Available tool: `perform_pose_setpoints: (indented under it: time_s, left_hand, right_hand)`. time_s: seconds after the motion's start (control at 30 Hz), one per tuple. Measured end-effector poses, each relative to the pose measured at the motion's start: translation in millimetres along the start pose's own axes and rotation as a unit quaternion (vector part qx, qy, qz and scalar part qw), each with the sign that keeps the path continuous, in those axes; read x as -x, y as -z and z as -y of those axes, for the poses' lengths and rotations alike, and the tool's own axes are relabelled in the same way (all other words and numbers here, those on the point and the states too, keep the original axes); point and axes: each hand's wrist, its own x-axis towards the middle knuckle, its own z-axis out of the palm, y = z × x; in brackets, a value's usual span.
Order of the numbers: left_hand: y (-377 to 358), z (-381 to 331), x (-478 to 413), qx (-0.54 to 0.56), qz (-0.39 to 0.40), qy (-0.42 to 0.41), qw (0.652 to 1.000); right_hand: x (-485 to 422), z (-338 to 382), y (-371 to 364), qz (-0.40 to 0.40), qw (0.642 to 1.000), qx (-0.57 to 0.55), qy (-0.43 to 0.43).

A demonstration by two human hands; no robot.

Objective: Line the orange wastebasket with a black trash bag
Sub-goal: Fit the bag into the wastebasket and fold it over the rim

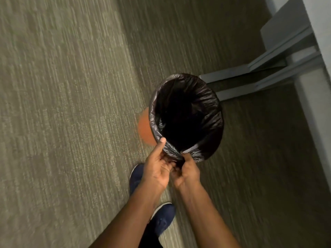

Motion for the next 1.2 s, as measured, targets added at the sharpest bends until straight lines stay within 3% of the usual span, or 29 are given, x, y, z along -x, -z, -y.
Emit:
perform_pose_setpoints:
  time_s: [0.23, 0.43, 0.53, 0.7, 0.97, 1.2]
  left_hand:
    - [-15.2, 12.2, -38.3, -0.037, -0.029, 0.002, 0.999]
    - [-47.8, 43.5, -85.4, -0.032, -0.036, 0.021, 0.999]
    - [-68.6, 70.0, -107.0, -0.037, -0.01, -0.002, 0.999]
    - [-84.3, 114.3, -141.3, -0.08, -0.03, 0.029, 0.996]
    - [-133.0, 178.3, -183.4, -0.076, 0.086, 0.027, 0.993]
    - [-171.4, 203.6, -211.3, -0.192, 0.149, -0.013, 0.97]
  right_hand:
    - [-34.0, 18.7, -17.1, -0.036, 0.998, -0.045, -0.017]
    - [-79.8, 40.7, -14.0, 0.005, 0.997, -0.07, -0.023]
    - [-107.8, 55.6, 0.2, -0.019, 0.998, -0.054, 0.024]
    - [-147.6, 85.6, 26.7, -0.039, 0.994, -0.073, 0.074]
    - [-186.6, 149.1, 57.9, -0.064, 0.986, -0.073, 0.138]
    - [-210.0, 196.2, 66.8, -0.058, 0.978, -0.125, 0.159]
